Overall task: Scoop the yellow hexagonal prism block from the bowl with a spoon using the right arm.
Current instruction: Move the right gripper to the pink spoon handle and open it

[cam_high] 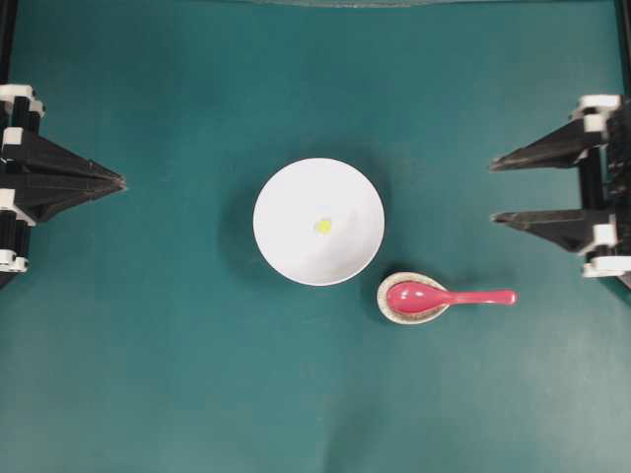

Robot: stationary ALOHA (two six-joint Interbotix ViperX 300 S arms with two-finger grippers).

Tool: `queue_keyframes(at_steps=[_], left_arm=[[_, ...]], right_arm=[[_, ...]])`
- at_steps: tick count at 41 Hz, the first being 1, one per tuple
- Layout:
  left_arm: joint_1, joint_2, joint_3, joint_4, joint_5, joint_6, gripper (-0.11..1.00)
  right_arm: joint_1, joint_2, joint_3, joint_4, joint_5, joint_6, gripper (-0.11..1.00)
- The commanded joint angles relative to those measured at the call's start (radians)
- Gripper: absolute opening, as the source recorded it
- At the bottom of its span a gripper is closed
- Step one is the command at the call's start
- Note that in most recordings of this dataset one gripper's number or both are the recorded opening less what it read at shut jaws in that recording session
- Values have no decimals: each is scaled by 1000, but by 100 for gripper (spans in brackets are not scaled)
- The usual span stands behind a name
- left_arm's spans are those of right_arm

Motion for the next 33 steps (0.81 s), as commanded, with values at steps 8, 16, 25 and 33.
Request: queue_keyframes(at_steps=[8,16,25,33], left_arm=[[2,6,-29,3,-11,3,2],[2,8,-28,3,-8,3,2],[12,8,-26,3,0,3,2],[35,8,-26,5,3,3,2]], right_arm=[[55,153,58,25,-204,11,63],[114,265,140,44,-371,25,63],[199,451,259,133,-701,43,63],[295,637,268,187,-861,75,63]])
